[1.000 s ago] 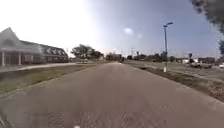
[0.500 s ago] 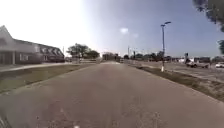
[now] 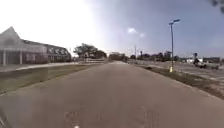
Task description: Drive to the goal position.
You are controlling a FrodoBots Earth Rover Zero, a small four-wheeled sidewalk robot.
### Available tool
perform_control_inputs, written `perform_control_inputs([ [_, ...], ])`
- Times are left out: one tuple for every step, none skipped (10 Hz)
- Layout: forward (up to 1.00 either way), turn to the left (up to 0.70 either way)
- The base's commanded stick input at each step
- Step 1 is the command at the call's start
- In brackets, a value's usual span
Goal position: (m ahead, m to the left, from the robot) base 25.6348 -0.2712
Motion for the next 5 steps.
perform_control_inputs([
  [1.0, -0.01],
  [1.0, -0.01],
  [1.0, -0.34],
  [1.0, -0.28],
  [1.0, -0.13],
])
